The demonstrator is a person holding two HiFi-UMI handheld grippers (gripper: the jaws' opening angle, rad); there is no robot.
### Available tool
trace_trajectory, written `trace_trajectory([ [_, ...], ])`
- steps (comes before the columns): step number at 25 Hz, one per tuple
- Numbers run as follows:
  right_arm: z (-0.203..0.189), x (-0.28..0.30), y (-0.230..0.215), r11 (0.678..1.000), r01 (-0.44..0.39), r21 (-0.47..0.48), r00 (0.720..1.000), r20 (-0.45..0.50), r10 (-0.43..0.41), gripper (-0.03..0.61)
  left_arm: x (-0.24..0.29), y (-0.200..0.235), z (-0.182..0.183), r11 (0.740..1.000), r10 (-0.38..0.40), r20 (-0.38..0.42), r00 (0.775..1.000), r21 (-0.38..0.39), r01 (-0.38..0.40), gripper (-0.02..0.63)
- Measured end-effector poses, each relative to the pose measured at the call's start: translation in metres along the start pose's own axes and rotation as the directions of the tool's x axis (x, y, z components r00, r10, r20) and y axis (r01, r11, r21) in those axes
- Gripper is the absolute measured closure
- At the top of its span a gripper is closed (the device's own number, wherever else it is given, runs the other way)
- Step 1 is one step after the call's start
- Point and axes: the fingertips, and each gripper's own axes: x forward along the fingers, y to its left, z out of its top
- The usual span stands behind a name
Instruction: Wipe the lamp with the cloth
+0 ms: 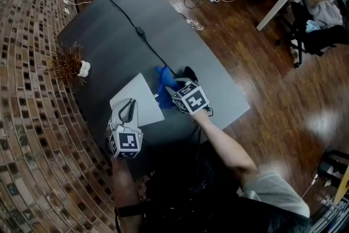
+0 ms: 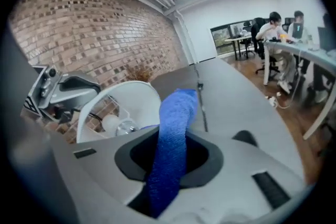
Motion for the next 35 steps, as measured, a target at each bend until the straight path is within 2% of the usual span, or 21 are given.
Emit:
trace_trajectory([
  [2, -0.009, -0.014, -0.033, 0.994, 0.099, -0.035, 0.995, -0.03, -0.1, 0.495, 0.0, 0.001, -0.001, 1.0, 0.01, 0.001, 1.0, 0.003, -0.01, 0.592],
  [6, -0.017, -0.051, -0.086, 0.967, 0.238, -0.093, 0.968, -0.054, -0.244, 0.495, -0.001, 0.002, 0.001, 1.0, 0.029, 0.007, 1.0, 0.008, -0.029, 0.595],
  [9, -0.007, -0.084, -0.108, 0.904, 0.38, -0.195, 0.919, -0.038, -0.394, 0.495, 0.001, 0.001, 0.003, 0.999, 0.034, 0.002, 0.999, 0.034, -0.034, 0.603],
  [10, 0.002, -0.09, -0.103, 0.89, 0.398, -0.223, 0.912, -0.013, -0.411, 0.495, 0.001, 0.002, 0.002, 0.999, 0.035, 0.002, 0.999, 0.035, -0.035, 0.603],
  [11, 0.012, -0.09, -0.09, 0.893, 0.381, -0.238, 0.921, 0.017, -0.388, 0.495, 0.001, 0.003, 0.001, 0.999, 0.036, 0.002, 0.999, 0.032, -0.036, 0.603],
  [12, 0.021, -0.082, -0.068, 0.913, 0.328, -0.241, 0.944, 0.042, -0.328, 0.495, 0.0, 0.003, -0.001, 0.999, 0.037, 0.002, 0.999, 0.026, -0.037, 0.603],
  [14, 0.027, -0.051, -0.018, 0.951, 0.174, -0.254, 0.985, 0.05, -0.166, 0.495, -0.002, 0.004, -0.005, 0.999, 0.041, -0.002, 0.999, 0.014, -0.041, 0.603],
  [15, 0.024, -0.033, 0.001, 0.952, 0.117, -0.283, 0.993, 0.031, -0.113, 0.495, -0.003, 0.004, -0.006, 0.999, 0.043, -0.005, 0.999, 0.009, -0.043, 0.603],
  [16, 0.018, -0.019, 0.01, 0.944, 0.09, -0.319, 0.996, 0.004, -0.094, 0.495, -0.004, 0.004, -0.007, 0.999, 0.045, -0.005, 0.999, 0.005, -0.045, 0.604],
  [18, 0.006, -0.005, -0.004, 0.931, 0.114, -0.347, 0.99, -0.037, -0.135, 0.495, -0.005, 0.001, -0.006, 0.999, 0.046, -0.006, 0.999, -0.001, -0.046, 0.606],
  [23, -0.006, -0.047, -0.108, 0.922, 0.305, -0.237, 0.938, -0.092, -0.334, 0.492, -0.001, -0.006, 0.005, 0.997, 0.047, -0.014, 0.999, 0.055, -0.046, 0.614],
  [26, -0.002, -0.082, -0.152, 0.871, 0.432, -0.233, 0.877, -0.117, -0.466, 0.492, 0.0, -0.004, 0.005, 0.997, 0.052, -0.011, 0.999, 0.058, -0.051, 0.613],
  [27, 0.002, -0.09, -0.157, 0.858, 0.454, -0.239, 0.865, -0.111, -0.489, 0.492, 0.0, -0.004, 0.005, 0.997, 0.051, -0.009, 0.999, 0.054, -0.05, 0.613],
  [28, 0.009, -0.093, -0.153, 0.861, 0.448, -0.239, 0.872, -0.095, -0.48, 0.492, -0.001, -0.004, 0.004, 0.997, 0.052, -0.009, 0.999, 0.053, -0.051, 0.613],
  [29, 0.019, -0.091, -0.139, 0.881, 0.412, -0.233, 0.896, -0.071, -0.438, 0.492, -0.001, -0.003, 0.002, 0.997, 0.055, -0.008, 0.998, 0.055, -0.054, 0.613],
  [30, 0.031, -0.084, -0.117, 0.913, 0.345, -0.219, 0.931, -0.043, -0.363, 0.492, -0.001, -0.003, 0.002, 0.997, 0.059, -0.006, 0.998, 0.057, -0.059, 0.613],
  [32, 0.052, -0.059, -0.059, 0.981, 0.127, -0.145, 0.992, 0.012, -0.126, 0.492, -0.002, -0.003, 0.001, 0.996, 0.066, -0.005, 0.998, 0.063, -0.065, 0.613],
  [33, 0.059, -0.042, -0.028, 0.996, -0.005, -0.086, 0.999, 0.037, 0.009, 0.492, -0.002, -0.003, 0.0, 0.996, 0.065, -0.004, 0.998, 0.065, -0.064, 0.613],
  [35, 0.061, -0.003, 0.02, 0.977, -0.212, 0.029, 0.976, 0.064, 0.21, 0.492, -0.003, -0.006, -0.001, 0.996, 0.066, -0.003, 0.998, 0.067, -0.066, 0.613],
])
